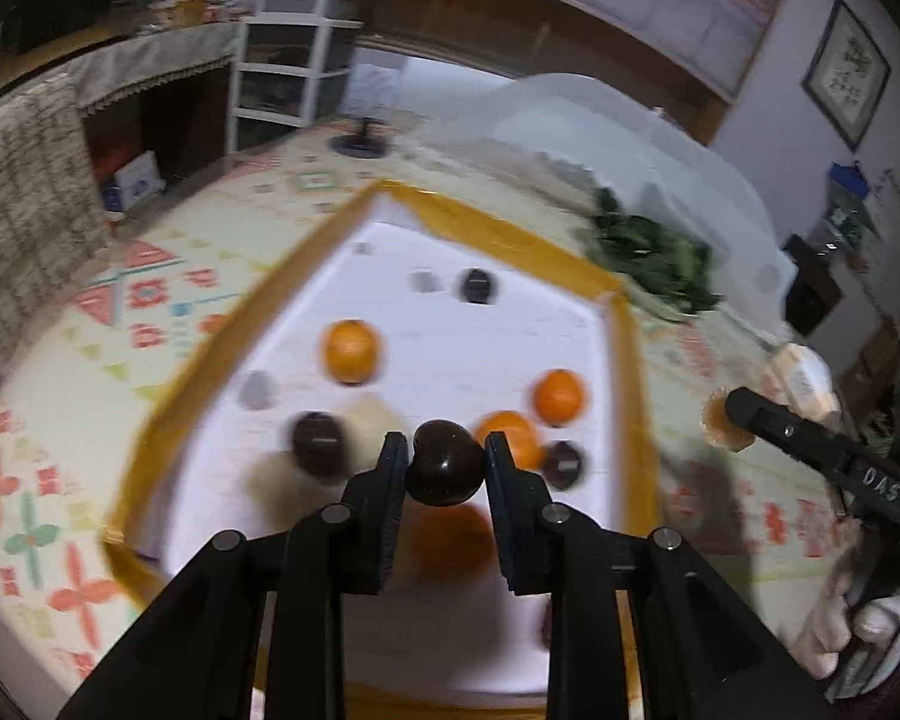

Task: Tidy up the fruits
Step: 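Carry the dark fruit and beige piece to the white tray and release them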

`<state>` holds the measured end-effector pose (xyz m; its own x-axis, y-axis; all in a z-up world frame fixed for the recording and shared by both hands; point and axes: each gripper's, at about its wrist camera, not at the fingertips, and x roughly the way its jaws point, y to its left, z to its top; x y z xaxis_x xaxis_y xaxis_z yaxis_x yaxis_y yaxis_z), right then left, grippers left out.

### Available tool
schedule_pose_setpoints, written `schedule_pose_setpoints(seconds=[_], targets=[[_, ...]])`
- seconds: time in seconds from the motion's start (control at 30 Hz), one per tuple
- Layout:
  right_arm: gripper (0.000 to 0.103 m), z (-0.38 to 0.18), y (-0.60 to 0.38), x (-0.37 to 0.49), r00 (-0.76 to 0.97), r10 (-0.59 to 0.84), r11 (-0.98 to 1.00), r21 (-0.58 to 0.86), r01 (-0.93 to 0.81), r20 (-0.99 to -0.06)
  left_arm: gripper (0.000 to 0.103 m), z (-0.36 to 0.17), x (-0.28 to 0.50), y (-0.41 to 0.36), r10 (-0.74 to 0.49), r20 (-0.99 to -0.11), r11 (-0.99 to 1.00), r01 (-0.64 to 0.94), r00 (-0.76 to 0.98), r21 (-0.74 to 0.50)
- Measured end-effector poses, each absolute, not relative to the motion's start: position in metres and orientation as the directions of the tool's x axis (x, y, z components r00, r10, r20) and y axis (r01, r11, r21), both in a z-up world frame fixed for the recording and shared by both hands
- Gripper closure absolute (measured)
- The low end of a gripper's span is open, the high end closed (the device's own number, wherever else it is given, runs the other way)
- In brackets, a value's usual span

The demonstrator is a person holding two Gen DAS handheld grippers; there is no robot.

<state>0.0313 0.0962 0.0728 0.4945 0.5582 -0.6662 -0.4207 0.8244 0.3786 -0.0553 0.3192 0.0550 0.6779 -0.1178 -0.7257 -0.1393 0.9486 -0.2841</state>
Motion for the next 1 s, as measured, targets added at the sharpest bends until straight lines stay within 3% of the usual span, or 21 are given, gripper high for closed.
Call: schedule_pose_setpoints(seconds=[0.17,0.3,0.4,0.83,1.0], targets=[[0.078,0.059,0.148,0.049,0.457,0.559,0.816,0.363,-0.449,-0.692,0.073,0.048,-0.058,0.334,-0.090,-0.725,0.955,-0.148,0.683,-0.258],[0.078,0.047,0.174,0.064,0.437,0.545,0.821,0.352,-0.449,-0.715,0.043,0.051,-0.062,0.335,-0.046,-0.705,0.964,-0.155,0.707,-0.218],[0.077,0.038,0.183,0.071,0.436,0.531,0.831,0.345,-0.437,-0.727,0.033,0.055,-0.068,0.336,-0.024,-0.688,0.967,-0.159,0.725,-0.201],[0.070,0.062,0.160,0.056,0.491,0.558,0.821,0.357,-0.446,-0.669,0.029,0.071,-0.085,0.324,0.023,-0.637,0.972,-0.167,0.771,-0.166],[0.057,0.079,0.133,0.013,0.559,0.520,0.841,0.272,-0.468,-0.645,0.016,0.090,-0.105,0.302,0.116,-0.568,0.978,-0.193,0.815,-0.077]])
